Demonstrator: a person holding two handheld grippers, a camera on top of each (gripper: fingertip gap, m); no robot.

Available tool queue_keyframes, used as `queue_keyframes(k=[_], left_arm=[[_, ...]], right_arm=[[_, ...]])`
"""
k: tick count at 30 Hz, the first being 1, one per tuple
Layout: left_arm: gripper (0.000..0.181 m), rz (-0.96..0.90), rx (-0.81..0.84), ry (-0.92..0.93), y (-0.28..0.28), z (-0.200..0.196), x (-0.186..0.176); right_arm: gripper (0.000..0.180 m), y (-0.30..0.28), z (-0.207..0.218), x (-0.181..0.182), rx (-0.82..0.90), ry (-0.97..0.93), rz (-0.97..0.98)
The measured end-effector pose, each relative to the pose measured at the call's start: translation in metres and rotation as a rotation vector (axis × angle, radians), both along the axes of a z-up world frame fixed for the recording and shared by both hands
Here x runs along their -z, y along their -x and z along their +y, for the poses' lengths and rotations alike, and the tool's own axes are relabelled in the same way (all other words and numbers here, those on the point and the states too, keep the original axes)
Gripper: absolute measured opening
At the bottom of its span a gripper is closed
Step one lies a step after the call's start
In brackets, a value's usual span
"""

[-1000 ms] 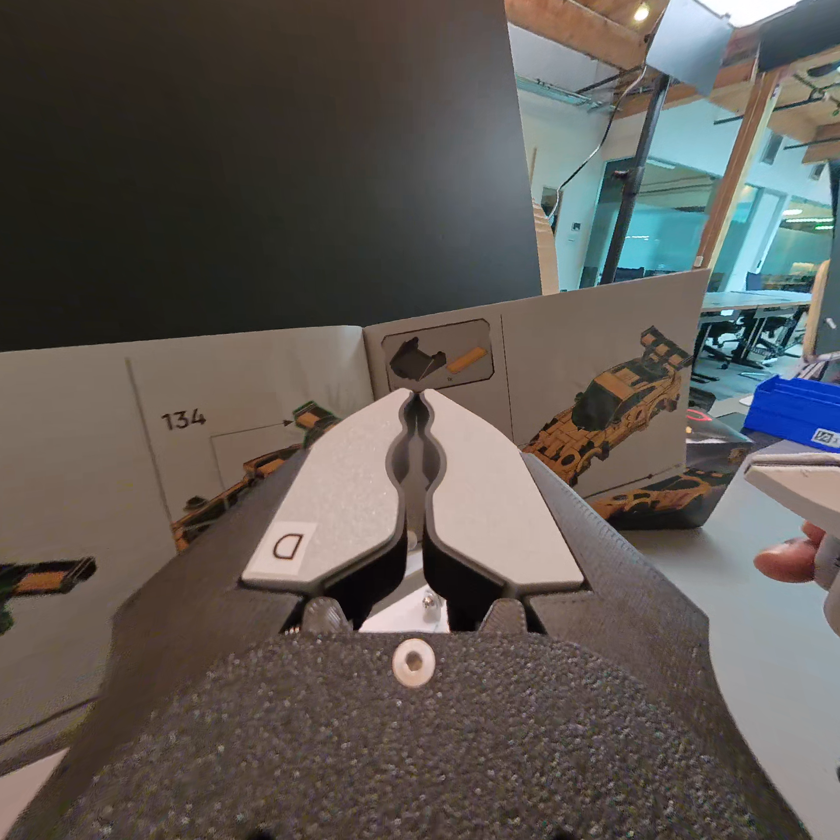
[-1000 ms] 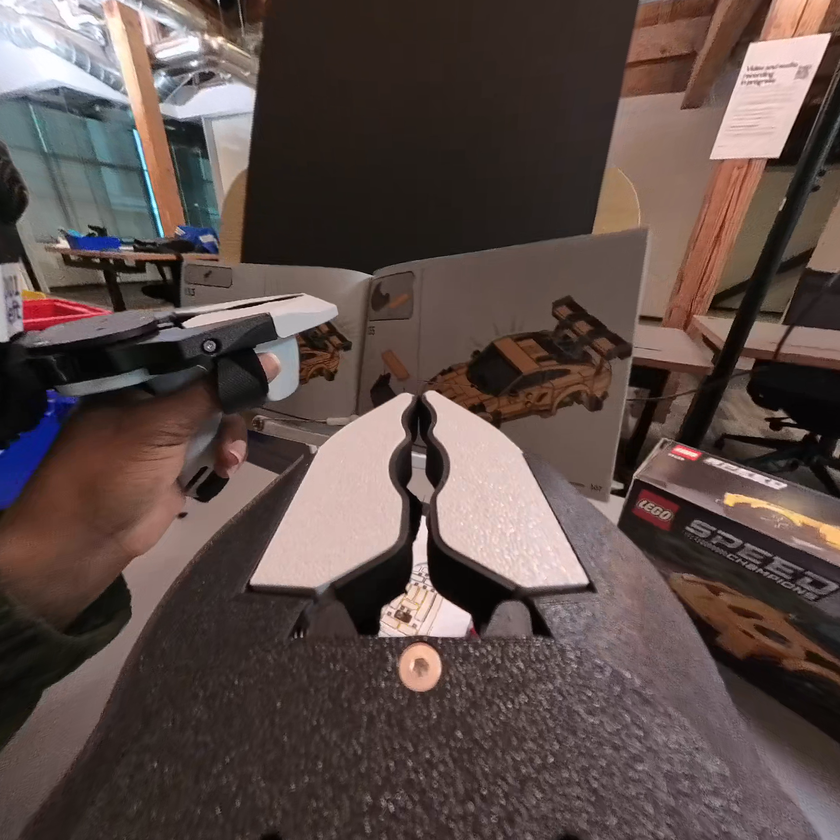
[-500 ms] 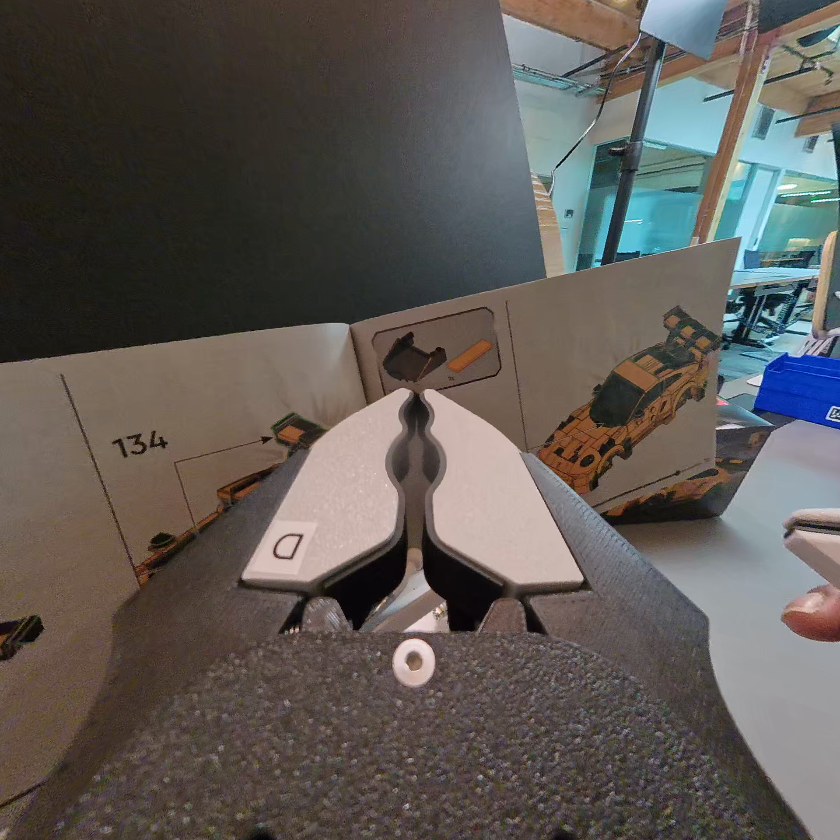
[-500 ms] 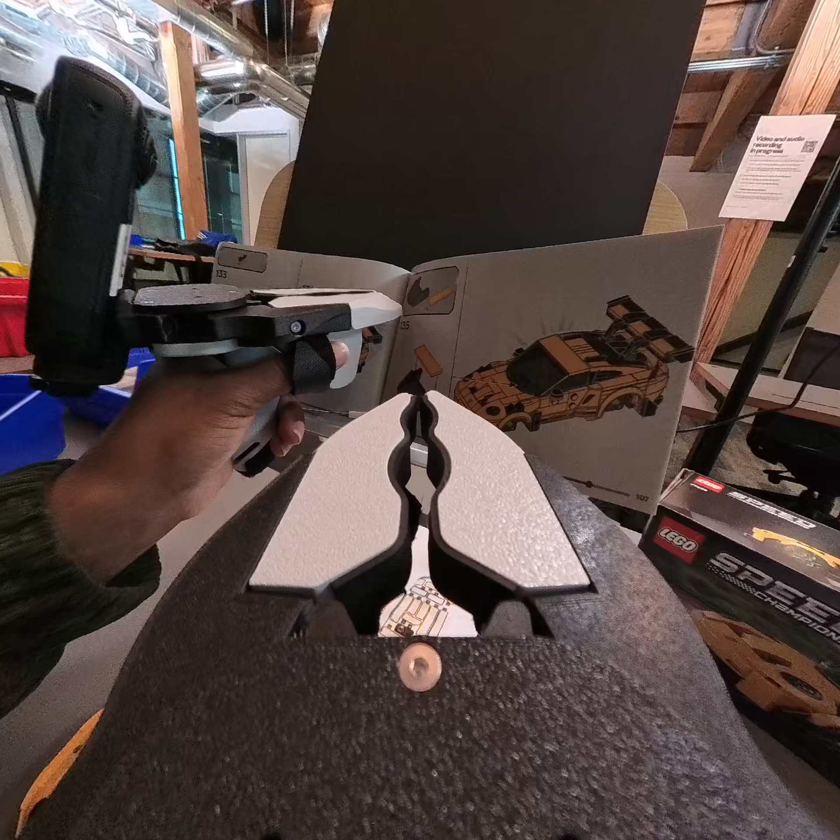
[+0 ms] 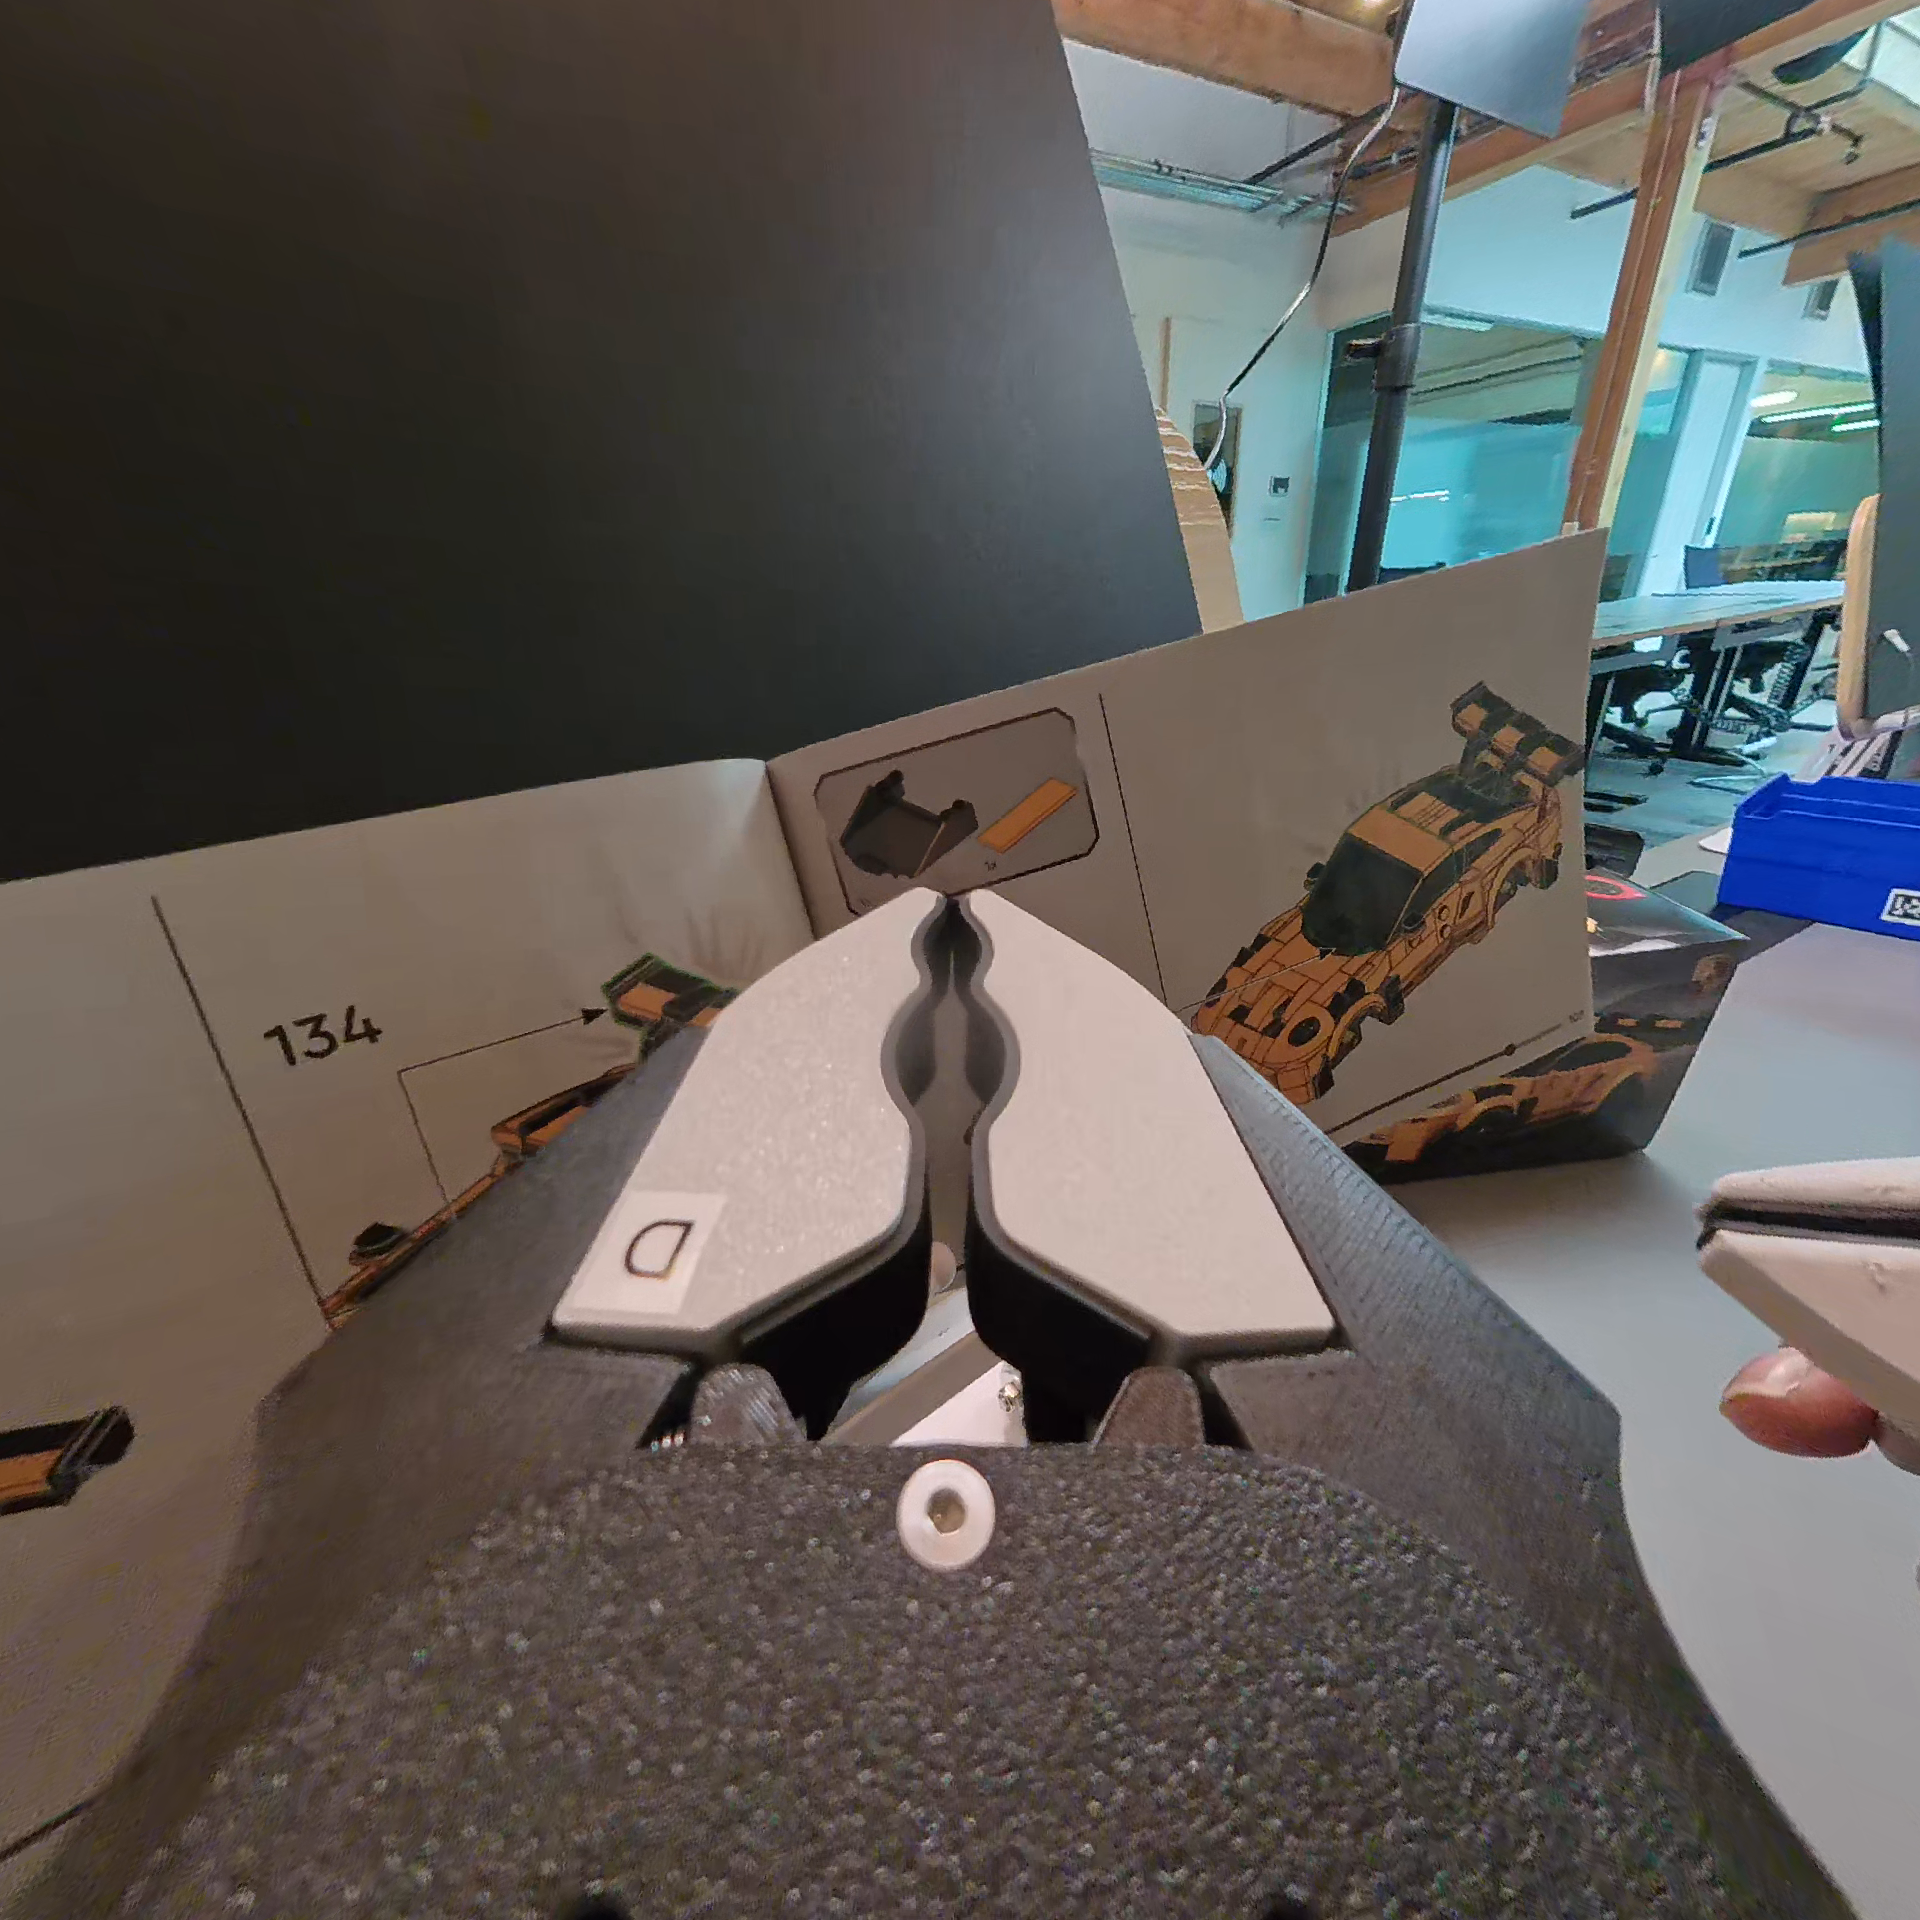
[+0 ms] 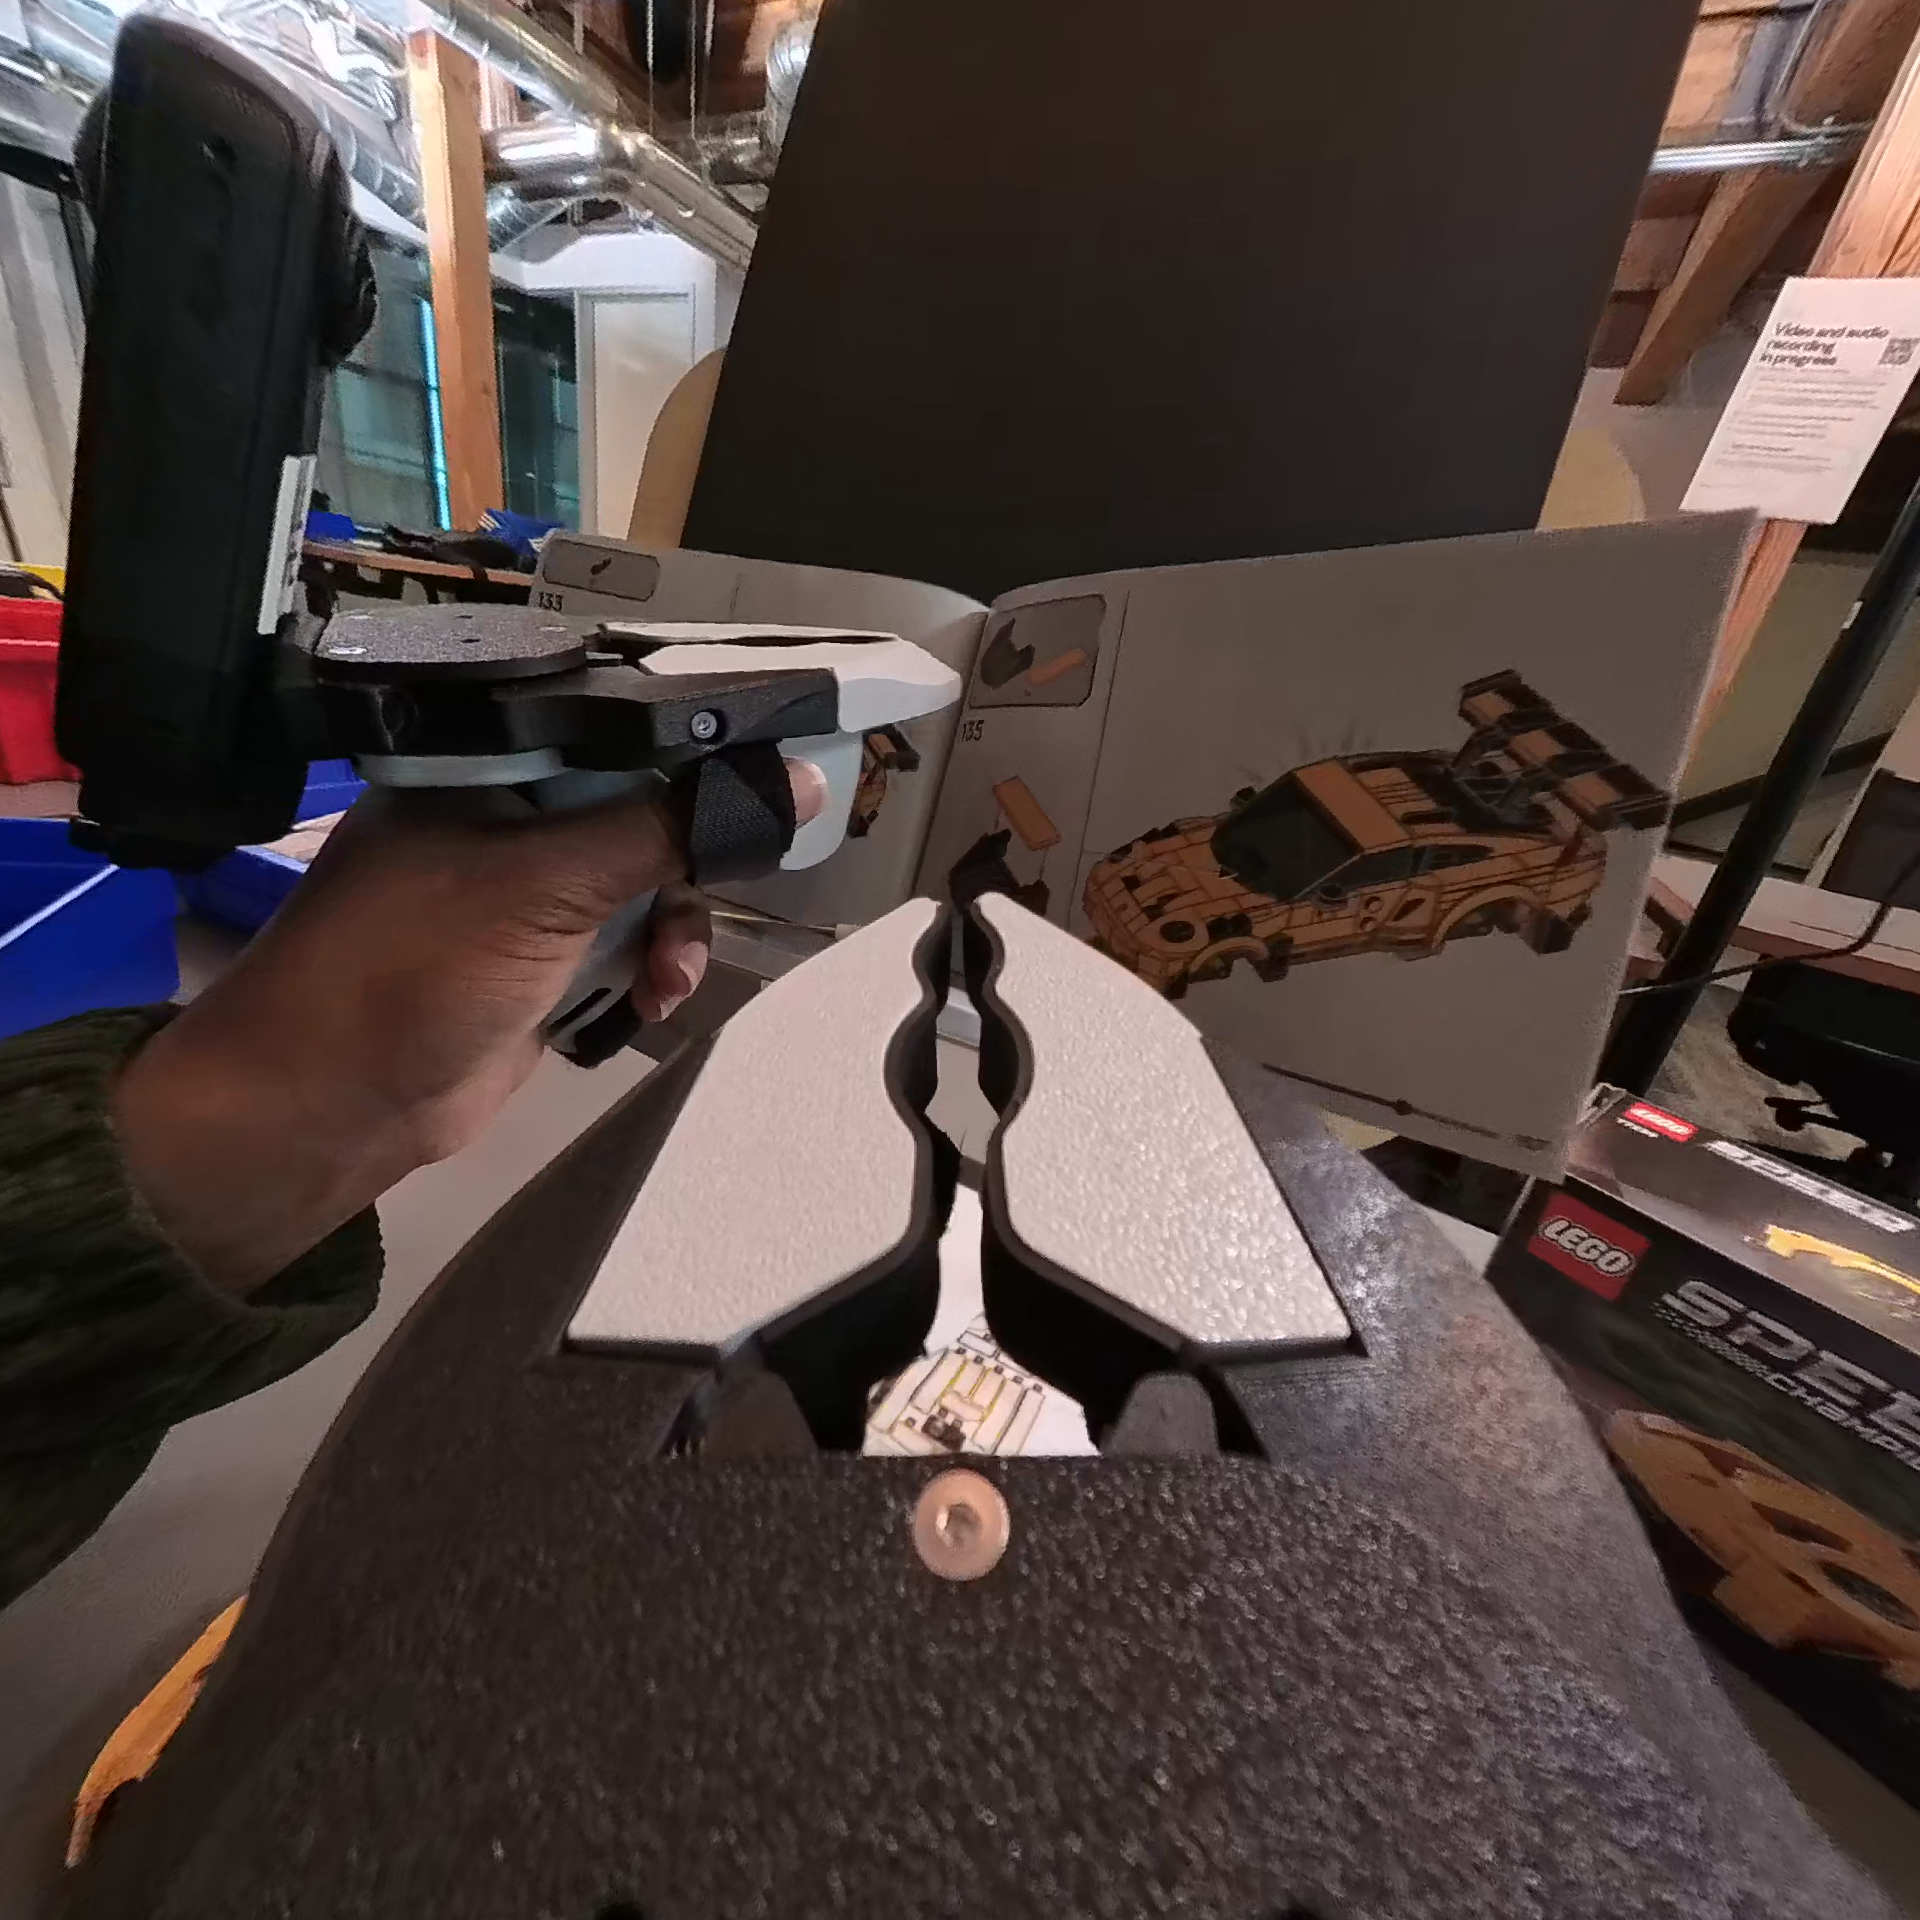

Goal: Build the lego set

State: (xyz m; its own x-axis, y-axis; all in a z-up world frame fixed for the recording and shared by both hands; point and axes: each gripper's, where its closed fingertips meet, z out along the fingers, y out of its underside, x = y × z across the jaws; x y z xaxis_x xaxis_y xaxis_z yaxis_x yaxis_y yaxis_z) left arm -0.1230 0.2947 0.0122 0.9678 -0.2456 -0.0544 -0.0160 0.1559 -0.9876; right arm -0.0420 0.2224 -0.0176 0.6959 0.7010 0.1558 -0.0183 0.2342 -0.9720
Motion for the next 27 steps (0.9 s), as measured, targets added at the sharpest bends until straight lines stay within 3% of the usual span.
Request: queue_keyframes(k=[6,27], left_arm=[[0.000,0.010,0.061,-0.011,-0.014,-0.002,-0.002],[0.000,-0.005,0.043,0.007,-0.014,-0.002,0.004]], right_arm=[[0.003,0.005,-0.003,0.004,-0.023,0.005,-0.001],[0.004,0.012,-0.010,0.005,-0.038,-0.032,-0.019]])
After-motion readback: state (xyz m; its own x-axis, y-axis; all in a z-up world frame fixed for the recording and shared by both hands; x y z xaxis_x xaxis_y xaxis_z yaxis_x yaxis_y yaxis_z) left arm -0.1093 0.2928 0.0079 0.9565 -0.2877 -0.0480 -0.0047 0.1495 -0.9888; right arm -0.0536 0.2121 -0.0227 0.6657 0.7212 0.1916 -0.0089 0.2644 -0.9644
